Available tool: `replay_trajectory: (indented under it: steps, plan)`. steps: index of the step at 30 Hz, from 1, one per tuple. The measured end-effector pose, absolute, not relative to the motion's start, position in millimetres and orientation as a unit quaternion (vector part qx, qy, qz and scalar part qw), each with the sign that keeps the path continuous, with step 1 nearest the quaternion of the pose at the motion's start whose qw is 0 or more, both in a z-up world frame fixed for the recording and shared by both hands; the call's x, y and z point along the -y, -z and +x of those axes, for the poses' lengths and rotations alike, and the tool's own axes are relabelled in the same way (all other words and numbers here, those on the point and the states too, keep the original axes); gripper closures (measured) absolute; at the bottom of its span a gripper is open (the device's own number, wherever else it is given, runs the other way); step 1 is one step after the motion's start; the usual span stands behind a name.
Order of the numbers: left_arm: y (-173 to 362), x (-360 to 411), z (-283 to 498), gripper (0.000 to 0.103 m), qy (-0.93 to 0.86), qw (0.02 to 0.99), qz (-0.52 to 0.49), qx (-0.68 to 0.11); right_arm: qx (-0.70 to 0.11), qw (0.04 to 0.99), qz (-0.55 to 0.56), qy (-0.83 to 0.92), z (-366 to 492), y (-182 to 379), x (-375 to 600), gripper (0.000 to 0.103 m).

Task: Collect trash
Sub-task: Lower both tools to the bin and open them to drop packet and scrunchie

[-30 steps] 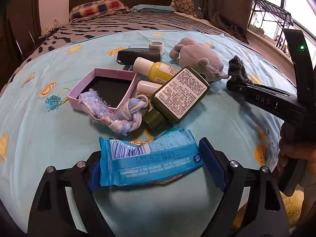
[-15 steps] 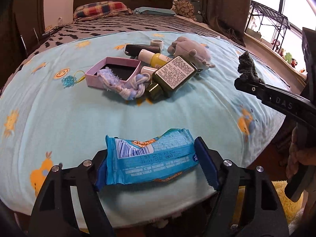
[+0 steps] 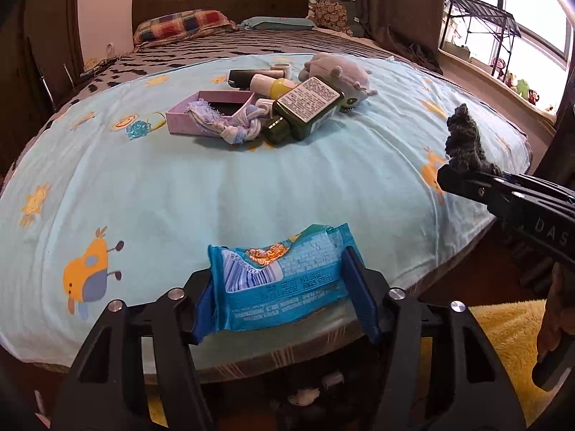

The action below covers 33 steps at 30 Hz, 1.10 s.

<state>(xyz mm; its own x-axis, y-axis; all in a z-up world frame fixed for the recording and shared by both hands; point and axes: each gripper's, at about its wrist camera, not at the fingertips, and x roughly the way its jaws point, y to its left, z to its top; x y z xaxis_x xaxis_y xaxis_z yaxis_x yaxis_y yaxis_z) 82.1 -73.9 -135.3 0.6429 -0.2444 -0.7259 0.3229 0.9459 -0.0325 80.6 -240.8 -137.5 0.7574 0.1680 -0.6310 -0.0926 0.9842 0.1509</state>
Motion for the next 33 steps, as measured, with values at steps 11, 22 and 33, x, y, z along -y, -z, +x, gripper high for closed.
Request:
replay_trajectory:
  steps: [11,22,33]
  plan:
    - [145.1,62.9,60.4,0.076,0.172,0.898,0.021,-0.405,-0.368,0.923,0.079,-0.081,45.3,173.4,233.5,0.078]
    - [180.3,64.2,24.7,0.079,0.196,0.872,0.015,-0.449,-0.42,0.902,0.075,-0.073,25.4,220.8,228.5,0.078]
    - [260.9,70.1,11.8,0.079,0.192,0.827,0.01,-0.528,-0.494,0.862,0.094,-0.07,27.3,291.7,227.4,0.078]
